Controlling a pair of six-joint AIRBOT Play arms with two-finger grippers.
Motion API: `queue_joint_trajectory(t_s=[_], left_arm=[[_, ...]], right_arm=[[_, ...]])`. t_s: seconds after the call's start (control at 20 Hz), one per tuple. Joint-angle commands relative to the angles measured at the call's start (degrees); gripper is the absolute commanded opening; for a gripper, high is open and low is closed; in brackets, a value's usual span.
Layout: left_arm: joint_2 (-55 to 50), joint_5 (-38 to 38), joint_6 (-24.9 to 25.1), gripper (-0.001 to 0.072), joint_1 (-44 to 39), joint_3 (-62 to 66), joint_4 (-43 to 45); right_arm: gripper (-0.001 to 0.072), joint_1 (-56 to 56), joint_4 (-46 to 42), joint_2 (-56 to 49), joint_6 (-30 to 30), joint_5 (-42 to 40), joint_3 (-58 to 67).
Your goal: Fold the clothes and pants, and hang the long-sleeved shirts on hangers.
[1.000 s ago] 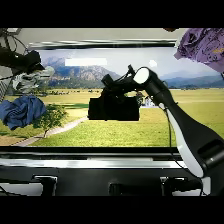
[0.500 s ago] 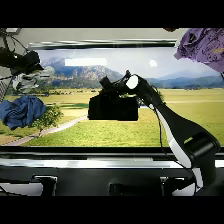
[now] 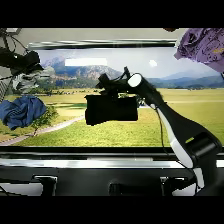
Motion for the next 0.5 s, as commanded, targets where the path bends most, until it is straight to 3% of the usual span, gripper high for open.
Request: queue_joint_trajectory(t_s=[0.0, 0.1, 0.2, 0.3, 0.45], left_arm=[[-0.04, 0.02, -0.02, 0.0015, 0.00, 0.00, -0.02], [-0.02, 0.02, -0.04, 0.0016, 0.00, 0.00, -0.04], [-0.02, 0.02, -0.04, 0.0016, 0.00, 0.00, -0.02], [-0.02, 0.02, -0.02, 0.0016, 0.00, 0.00, -0.02], [-0.02, 0.02, -0.02, 0.0016, 0.00, 0.00, -0.02]], right_arm=[[0.0356, -6.19, 1.49, 4.31, -4.66, 3.78, 0.07], [0.0376, -14.43, 1.29, 7.32, -9.01, 9.38, 0.04], [0.0482, -24.00, -0.50, 9.14, -14.01, 17.38, 0.04], [0.0487, -32.83, -3.85, 9.07, -18.45, 24.46, -0.09], [0.0488, -41.18, -4.85, 7.72, -24.90, 28.11, -4.98]])
